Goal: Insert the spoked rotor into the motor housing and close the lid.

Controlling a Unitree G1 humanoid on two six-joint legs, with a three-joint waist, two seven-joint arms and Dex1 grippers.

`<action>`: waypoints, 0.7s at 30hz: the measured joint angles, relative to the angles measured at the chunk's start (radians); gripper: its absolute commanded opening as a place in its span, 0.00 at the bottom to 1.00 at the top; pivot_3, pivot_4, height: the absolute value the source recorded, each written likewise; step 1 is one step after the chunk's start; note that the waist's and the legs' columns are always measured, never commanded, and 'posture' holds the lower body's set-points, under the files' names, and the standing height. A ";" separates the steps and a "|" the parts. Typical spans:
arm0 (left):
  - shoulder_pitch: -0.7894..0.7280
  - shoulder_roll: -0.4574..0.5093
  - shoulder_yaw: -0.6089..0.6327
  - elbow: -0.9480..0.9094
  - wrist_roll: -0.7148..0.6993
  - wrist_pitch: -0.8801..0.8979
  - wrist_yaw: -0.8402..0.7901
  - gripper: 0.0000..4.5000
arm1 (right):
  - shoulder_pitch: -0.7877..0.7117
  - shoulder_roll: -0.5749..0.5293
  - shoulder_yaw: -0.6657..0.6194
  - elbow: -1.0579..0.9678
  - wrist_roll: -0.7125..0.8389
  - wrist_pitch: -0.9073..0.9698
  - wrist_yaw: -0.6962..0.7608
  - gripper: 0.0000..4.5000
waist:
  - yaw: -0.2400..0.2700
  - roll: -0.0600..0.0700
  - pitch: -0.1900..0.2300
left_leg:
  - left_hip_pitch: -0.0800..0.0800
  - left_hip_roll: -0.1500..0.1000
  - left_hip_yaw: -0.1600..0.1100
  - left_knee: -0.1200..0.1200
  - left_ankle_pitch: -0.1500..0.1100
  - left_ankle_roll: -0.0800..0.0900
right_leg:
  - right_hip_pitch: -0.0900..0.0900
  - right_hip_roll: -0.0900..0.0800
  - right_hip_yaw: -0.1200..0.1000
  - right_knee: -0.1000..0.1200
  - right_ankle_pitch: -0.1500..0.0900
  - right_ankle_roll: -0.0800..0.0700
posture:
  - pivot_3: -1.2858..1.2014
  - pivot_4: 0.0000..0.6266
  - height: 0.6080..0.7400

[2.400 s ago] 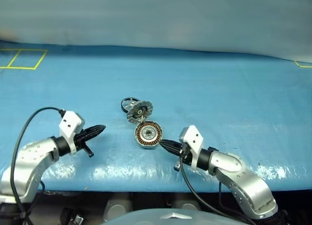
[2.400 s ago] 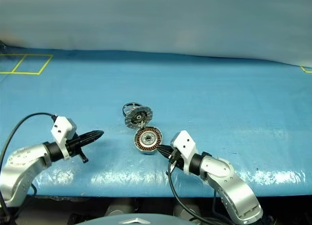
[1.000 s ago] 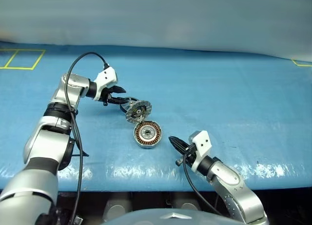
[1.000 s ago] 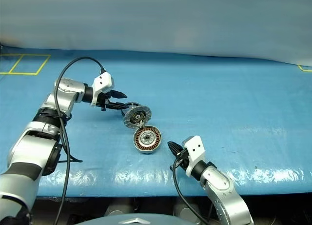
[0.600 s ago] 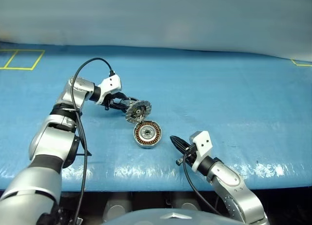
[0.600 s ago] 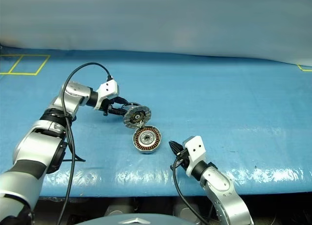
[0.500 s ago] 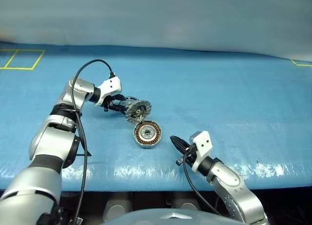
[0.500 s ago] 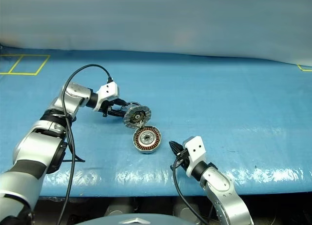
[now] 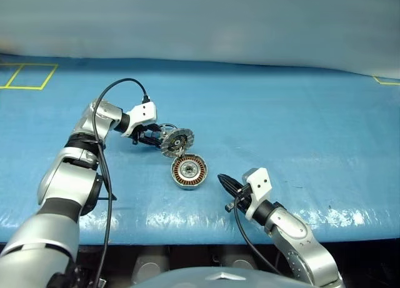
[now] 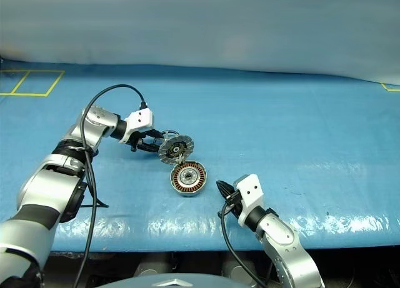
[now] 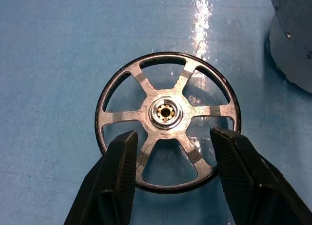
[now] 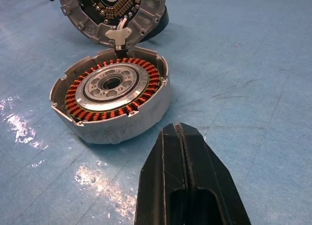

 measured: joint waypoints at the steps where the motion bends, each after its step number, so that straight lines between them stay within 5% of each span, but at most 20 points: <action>1: 0.002 0.001 -0.002 0.001 0.005 0.000 0.000 0.57 | 0.000 0.000 0.000 0.000 0.000 0.000 0.000 0.00 | 0.000 0.000 0.000 | 0.000 0.000 0.000 0.000 0.000 0.000 | 0.000 0.000 0.000 0.000 0.000 0.000 | 0.52 0.24 1.00; 13: 0.009 -0.001 -0.002 0.009 0.025 -0.021 0.053 0.57 | 0.000 0.001 0.001 0.000 0.000 0.001 -0.002 0.00 | 0.000 0.000 0.000 | 0.000 0.000 0.000 0.001 0.000 0.000 | 0.000 0.000 0.000 0.001 0.000 0.000 | 0.52 0.24 1.00; 18: 0.006 -0.003 0.007 0.018 0.023 -0.022 0.093 0.25 | -0.002 0.001 0.001 0.000 -0.001 0.001 -0.003 0.00 | -0.001 0.000 -0.001 | 0.003 0.000 0.000 0.001 0.000 0.000 | 0.002 0.000 0.000 0.002 0.000 0.000 | 0.52 0.24 1.00; 21: 0.007 -0.003 0.007 0.020 0.023 -0.021 0.102 0.25 | -0.003 0.001 0.001 0.000 -0.001 0.002 -0.004 0.00 | -0.001 0.000 -0.002 | 0.003 0.000 0.000 0.002 0.000 0.000 | 0.003 0.000 0.000 0.003 0.000 0.000 | 0.52 0.24 1.00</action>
